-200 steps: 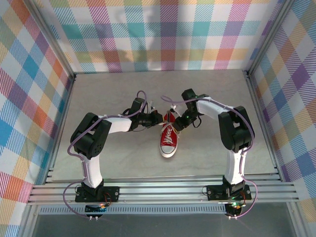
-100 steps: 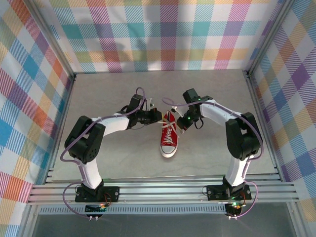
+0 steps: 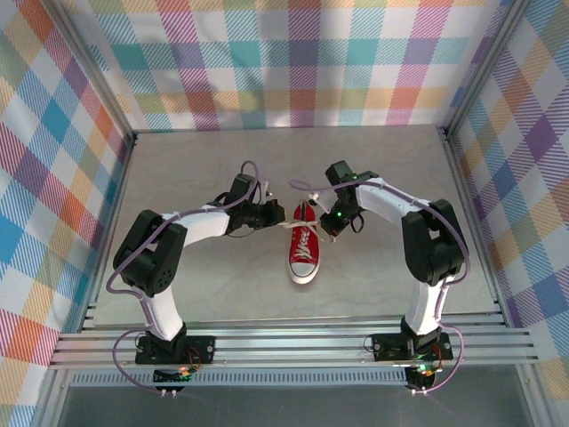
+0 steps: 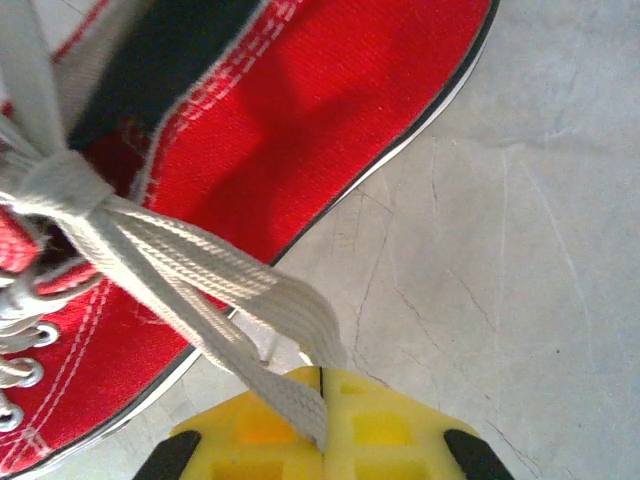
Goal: Tie the shoes
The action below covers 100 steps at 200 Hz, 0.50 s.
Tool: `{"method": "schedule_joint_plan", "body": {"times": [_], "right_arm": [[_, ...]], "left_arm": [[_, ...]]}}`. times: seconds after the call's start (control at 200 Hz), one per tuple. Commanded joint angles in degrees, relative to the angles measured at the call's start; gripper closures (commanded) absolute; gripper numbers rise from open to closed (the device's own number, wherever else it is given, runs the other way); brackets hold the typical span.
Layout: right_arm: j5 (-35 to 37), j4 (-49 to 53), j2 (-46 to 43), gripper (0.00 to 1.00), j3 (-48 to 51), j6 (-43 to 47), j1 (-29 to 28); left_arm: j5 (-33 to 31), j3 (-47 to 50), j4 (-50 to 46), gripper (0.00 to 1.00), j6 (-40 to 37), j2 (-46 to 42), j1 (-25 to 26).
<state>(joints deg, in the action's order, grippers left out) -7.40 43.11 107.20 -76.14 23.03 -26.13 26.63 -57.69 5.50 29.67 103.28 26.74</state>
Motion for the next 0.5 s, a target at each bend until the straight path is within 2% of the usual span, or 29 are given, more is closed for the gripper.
{"method": "schedule_joint_plan", "body": {"times": [0.0,0.295,0.44,0.47,0.495], "right_arm": [[1.68,3.3,1.29,1.0,-2.3,0.48,-0.15],[1.63,2.85,1.35,1.0,-1.82,0.71,-0.24],[0.56,3.33,1.26,1.0,-3.64,-0.62,-0.24],[-0.27,2.85,0.54,0.91,-3.64,-0.87,-0.24],[-0.79,2.26,-0.28,0.77,-3.46,-1.2,-0.24]], "left_arm": [[-2.46,2.5,-1.36,1.0,-1.59,-2.1,-1.33],[-4.82,8.47,4.43,1.0,1.15,-2.38,-2.13],[-1.59,8.27,6.12,0.99,0.59,-2.49,-2.14],[-1.14,8.09,6.27,0.88,0.25,-3.19,-2.13],[-1.17,7.82,6.32,0.79,0.06,-3.97,-2.13]]}}
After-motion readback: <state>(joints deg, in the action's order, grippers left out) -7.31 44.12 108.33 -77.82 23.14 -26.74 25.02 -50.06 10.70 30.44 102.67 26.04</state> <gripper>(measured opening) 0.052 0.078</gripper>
